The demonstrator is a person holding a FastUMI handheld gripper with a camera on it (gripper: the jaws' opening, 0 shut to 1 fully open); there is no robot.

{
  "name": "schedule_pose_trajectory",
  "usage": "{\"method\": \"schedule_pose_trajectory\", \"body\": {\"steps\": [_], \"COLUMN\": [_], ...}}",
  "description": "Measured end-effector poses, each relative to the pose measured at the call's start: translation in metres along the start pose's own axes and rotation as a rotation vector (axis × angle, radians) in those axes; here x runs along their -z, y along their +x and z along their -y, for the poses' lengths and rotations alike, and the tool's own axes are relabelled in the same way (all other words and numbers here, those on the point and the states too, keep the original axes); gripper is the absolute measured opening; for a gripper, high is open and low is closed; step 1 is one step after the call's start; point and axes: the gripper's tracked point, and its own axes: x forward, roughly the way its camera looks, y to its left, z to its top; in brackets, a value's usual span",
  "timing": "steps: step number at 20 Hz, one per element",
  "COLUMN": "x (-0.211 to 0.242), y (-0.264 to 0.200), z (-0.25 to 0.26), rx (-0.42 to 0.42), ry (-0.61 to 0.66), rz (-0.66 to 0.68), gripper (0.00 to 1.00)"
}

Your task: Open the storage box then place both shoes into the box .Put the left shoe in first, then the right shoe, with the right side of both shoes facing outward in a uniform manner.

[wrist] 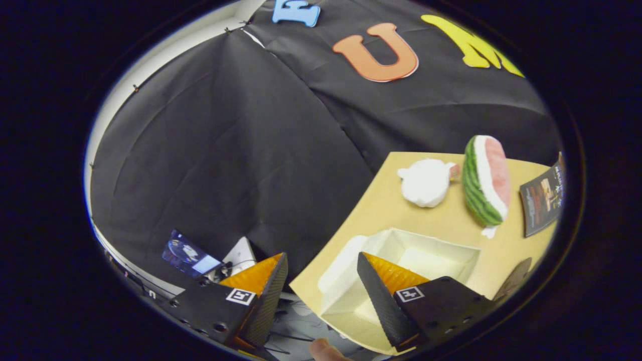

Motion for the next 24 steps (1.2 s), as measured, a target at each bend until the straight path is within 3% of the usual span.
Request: {"method": "schedule_pose_trajectory", "body": {"steps": [8, 12, 16, 21, 24], "x": [0.063, 0.116, 0.167, 0.195, 0.205], "y": [-0.118, -0.163, -0.176, -0.168, -0.162], "z": [0.191, 0.29, 0.355, 0.376, 0.395], "rx": [0.331, 0.519, 0.589, 0.602, 0.672], "ry": [-0.01, 0.003, 0.053, 0.028, 0.031], "rz": [-0.004, -0.08, -0.181, -0.268, -0.325], "gripper": [0.86, 0.86, 0.86, 0.85, 0.81]}}
